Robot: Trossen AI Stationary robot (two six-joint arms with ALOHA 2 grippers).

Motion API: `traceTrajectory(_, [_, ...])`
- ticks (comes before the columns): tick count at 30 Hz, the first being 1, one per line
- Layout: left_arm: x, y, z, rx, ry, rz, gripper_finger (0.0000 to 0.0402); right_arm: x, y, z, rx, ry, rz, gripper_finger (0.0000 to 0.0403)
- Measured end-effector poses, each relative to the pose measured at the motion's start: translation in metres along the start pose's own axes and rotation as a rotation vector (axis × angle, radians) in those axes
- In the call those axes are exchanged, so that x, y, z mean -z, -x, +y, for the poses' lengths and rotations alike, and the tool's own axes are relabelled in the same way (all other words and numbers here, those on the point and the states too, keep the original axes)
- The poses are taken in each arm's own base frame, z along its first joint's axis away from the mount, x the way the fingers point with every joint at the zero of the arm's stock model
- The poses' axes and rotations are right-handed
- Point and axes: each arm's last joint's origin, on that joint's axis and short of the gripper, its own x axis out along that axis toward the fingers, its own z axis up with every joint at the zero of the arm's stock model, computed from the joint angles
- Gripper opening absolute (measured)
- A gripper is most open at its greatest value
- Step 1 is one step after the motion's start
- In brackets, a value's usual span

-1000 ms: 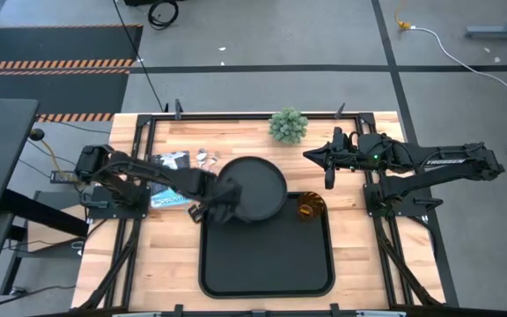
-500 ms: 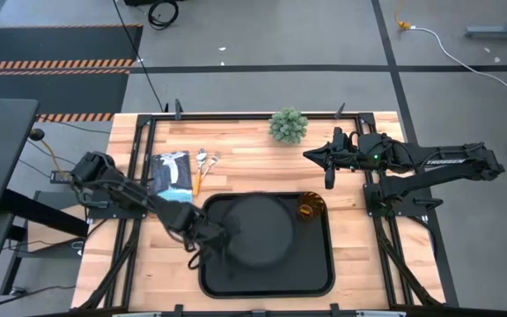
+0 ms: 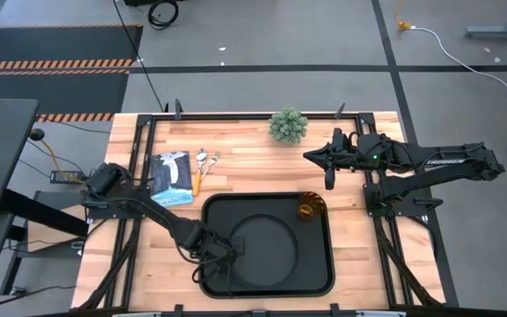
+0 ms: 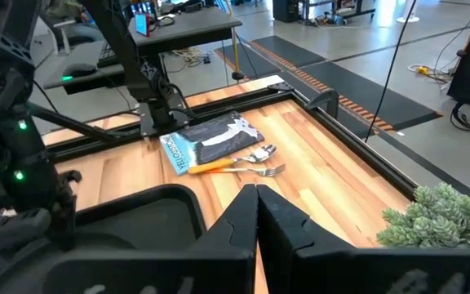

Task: Pick and place plate/cup/fork/spoon on tray
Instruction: Put the black plate on the black tray

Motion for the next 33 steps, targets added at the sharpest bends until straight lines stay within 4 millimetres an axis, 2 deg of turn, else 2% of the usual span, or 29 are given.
traceTrajectory(5, [-0.002,-0.009,0.006,-0.051,-0.041,-0.017,0.0012,0.001,0.0,0.0,0.002,0.0,0.012,0.0011])
traceTrajectory(15, [0.008,-0.03,0.015,-0.073,-0.056,-0.012,0.0012,0.001,0.0,0.0,0.002,-0.005,0.013,0.0011])
traceTrajectory(27, [0.011,-0.031,0.025,-0.123,-0.055,-0.086,0.0015,0.001,0.0,0.0,0.002,-0.004,0.013,0.0011])
traceTrajectory(33, [0.01,-0.031,0.025,-0.132,-0.051,-0.094,0.0054,0.001,0.0,0.0,0.002,-0.005,0.013,0.0011])
